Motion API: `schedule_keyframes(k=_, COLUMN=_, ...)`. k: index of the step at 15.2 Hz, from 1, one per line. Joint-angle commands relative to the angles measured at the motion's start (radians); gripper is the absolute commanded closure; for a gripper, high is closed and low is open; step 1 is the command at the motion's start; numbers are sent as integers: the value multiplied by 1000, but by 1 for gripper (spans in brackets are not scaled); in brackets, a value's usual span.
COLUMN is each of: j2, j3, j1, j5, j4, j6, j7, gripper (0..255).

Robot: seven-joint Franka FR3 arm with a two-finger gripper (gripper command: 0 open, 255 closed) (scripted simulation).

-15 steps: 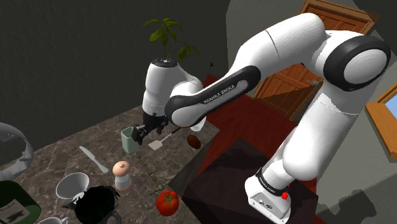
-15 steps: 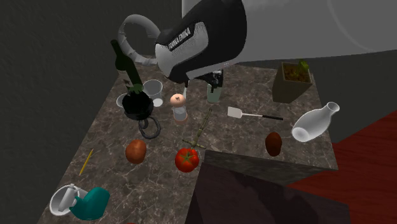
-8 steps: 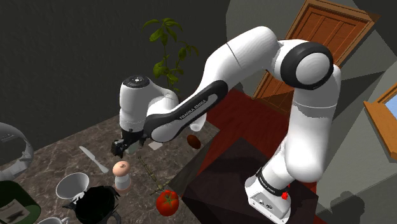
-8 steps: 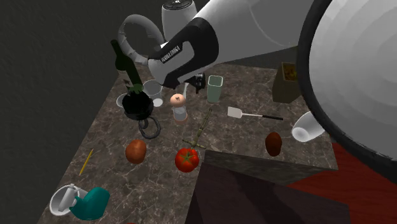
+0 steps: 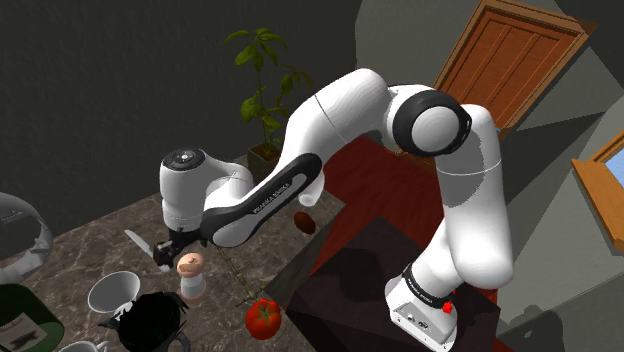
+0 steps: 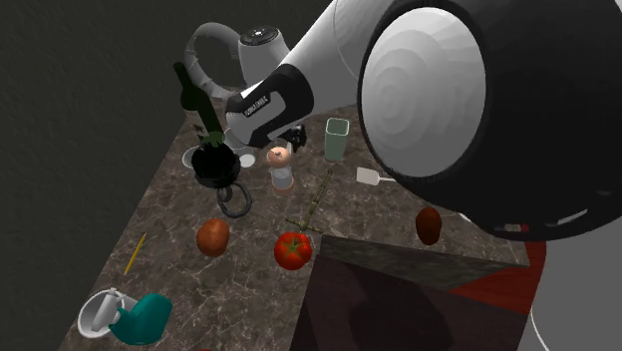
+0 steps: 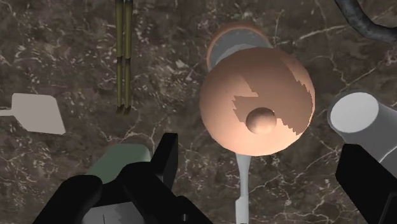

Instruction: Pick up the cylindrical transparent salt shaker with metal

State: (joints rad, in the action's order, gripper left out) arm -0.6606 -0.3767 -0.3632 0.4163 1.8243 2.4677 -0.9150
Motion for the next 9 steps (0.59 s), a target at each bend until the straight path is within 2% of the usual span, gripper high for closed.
schedule_keyframes(k=1, j2=-24, j3=9, j1=-8, j5=10, j4=-11, j6=13, j7=-6, gripper=0)
schedule_keyframes(k=6, j2=-61, j3=26, j1=-20, j5=26, j4=-21, j6=40, j7=-18, gripper=0)
schedule_keyframes(k=7, j2=-62, j3=25, j1=-20, j5=26, j4=-22, j6=40, j7=-17, gripper=255)
schedule_keyframes(k=9, j2=-62, j3=25, j1=-20, j5=26, j4=-22, j6=39, j7=-17, gripper=255)
